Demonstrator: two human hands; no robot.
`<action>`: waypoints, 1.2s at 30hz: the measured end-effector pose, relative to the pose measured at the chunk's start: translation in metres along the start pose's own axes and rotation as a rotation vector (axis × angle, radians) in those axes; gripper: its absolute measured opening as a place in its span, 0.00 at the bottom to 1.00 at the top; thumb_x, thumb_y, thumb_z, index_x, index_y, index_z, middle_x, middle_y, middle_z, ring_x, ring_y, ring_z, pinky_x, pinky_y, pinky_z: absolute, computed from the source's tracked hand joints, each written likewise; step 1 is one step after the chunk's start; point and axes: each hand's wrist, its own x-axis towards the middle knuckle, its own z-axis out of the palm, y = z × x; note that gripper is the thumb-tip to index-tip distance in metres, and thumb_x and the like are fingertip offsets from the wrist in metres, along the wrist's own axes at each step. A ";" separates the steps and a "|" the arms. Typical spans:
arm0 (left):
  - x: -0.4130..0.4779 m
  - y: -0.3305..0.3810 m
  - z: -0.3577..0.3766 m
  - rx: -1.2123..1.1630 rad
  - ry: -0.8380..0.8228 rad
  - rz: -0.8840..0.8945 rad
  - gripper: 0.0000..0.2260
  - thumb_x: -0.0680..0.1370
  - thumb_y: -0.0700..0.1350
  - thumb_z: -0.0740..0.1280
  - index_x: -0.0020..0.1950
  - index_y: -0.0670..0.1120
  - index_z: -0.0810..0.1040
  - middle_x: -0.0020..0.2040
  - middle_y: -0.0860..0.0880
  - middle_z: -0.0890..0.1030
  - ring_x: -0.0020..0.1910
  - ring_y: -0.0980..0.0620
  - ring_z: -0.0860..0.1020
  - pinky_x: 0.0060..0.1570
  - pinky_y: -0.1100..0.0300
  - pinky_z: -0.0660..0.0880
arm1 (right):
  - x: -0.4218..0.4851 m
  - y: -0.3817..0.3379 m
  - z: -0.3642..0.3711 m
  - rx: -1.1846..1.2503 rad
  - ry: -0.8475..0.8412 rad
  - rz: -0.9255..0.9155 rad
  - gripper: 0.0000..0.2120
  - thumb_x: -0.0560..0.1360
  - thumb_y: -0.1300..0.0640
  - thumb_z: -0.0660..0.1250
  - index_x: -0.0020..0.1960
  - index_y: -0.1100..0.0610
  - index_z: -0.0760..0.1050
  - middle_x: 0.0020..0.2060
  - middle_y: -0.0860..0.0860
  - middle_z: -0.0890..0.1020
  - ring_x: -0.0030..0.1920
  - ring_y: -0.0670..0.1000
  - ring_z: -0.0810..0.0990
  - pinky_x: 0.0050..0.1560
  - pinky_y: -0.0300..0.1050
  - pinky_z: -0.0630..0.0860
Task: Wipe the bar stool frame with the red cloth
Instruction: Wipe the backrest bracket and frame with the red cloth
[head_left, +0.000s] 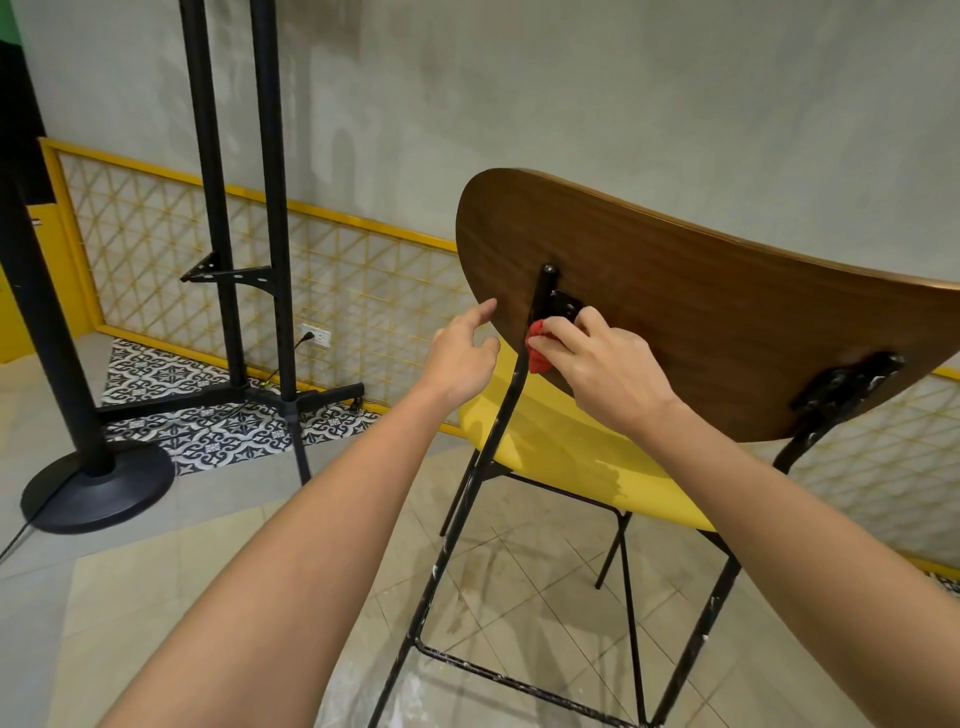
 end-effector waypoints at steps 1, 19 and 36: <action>0.000 0.000 0.001 0.001 0.000 0.001 0.22 0.80 0.39 0.58 0.74 0.51 0.63 0.72 0.51 0.68 0.70 0.50 0.66 0.71 0.53 0.63 | -0.001 0.001 0.000 0.005 0.001 0.003 0.22 0.65 0.64 0.74 0.59 0.59 0.77 0.53 0.55 0.79 0.45 0.56 0.76 0.26 0.41 0.69; 0.003 -0.004 0.007 -0.031 -0.024 -0.056 0.22 0.80 0.40 0.57 0.74 0.52 0.63 0.72 0.52 0.68 0.70 0.50 0.66 0.70 0.53 0.64 | 0.021 0.009 -0.010 0.021 0.226 0.019 0.16 0.75 0.61 0.58 0.61 0.59 0.76 0.56 0.55 0.80 0.44 0.56 0.76 0.30 0.44 0.73; 0.007 0.001 -0.003 -0.059 -0.011 -0.016 0.23 0.80 0.39 0.57 0.74 0.52 0.62 0.72 0.52 0.69 0.69 0.50 0.67 0.69 0.55 0.65 | 0.029 0.002 -0.002 -0.100 0.140 -0.009 0.20 0.70 0.61 0.70 0.62 0.59 0.76 0.58 0.54 0.79 0.48 0.57 0.77 0.31 0.46 0.75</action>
